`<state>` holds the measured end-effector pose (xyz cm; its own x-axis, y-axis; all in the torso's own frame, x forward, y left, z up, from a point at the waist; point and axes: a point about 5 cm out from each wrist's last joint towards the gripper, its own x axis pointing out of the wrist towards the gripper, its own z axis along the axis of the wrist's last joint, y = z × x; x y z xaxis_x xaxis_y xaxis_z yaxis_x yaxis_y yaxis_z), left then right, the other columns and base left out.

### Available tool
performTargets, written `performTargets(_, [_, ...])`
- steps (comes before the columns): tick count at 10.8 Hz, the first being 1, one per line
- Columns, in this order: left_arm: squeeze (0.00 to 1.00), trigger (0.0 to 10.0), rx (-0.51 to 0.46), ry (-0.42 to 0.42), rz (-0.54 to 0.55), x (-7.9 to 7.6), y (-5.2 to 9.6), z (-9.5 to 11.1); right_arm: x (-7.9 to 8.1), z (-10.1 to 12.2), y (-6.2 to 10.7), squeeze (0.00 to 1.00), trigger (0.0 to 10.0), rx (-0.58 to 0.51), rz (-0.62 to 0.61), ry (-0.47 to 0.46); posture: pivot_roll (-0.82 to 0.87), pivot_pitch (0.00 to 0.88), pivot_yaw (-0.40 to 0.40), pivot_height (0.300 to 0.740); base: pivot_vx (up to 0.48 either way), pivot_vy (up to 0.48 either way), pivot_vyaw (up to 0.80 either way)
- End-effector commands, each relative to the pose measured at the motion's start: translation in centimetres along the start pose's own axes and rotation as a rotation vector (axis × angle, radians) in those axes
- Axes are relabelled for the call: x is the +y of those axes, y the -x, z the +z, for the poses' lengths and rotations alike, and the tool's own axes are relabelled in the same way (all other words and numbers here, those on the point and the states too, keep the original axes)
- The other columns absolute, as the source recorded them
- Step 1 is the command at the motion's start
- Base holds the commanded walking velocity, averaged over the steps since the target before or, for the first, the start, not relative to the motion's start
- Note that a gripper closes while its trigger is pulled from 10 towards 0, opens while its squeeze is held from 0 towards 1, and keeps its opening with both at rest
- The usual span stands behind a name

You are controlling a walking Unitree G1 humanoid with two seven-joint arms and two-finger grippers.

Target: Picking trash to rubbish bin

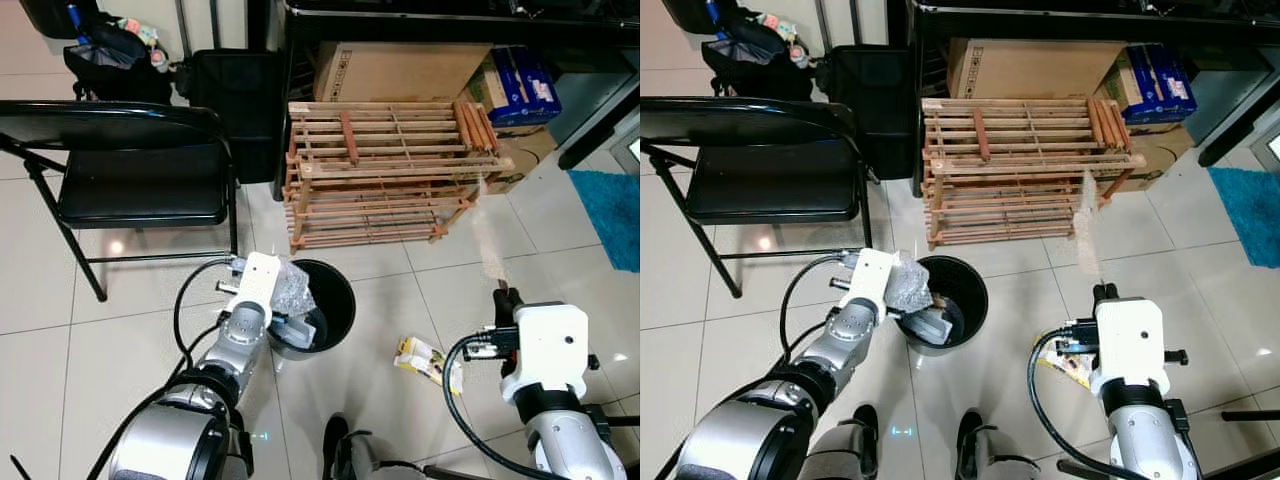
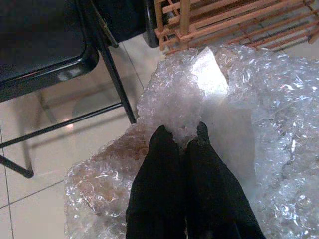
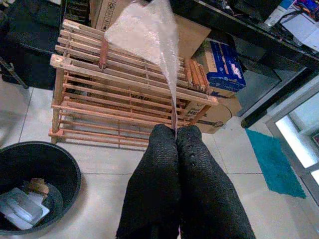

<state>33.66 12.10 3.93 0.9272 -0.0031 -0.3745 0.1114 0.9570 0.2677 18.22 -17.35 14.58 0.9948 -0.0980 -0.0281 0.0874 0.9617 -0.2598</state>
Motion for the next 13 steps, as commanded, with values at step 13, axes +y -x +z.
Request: performTargets(13, [0.0,10.0,-0.551,0.177,-0.038,1.5,2.0,10.5,-0.5,0.6,-5.2,0.0,10.0,-0.159,-0.011,0.011,0.18,0.218,-0.106,0.74,0.198,0.0,0.0])
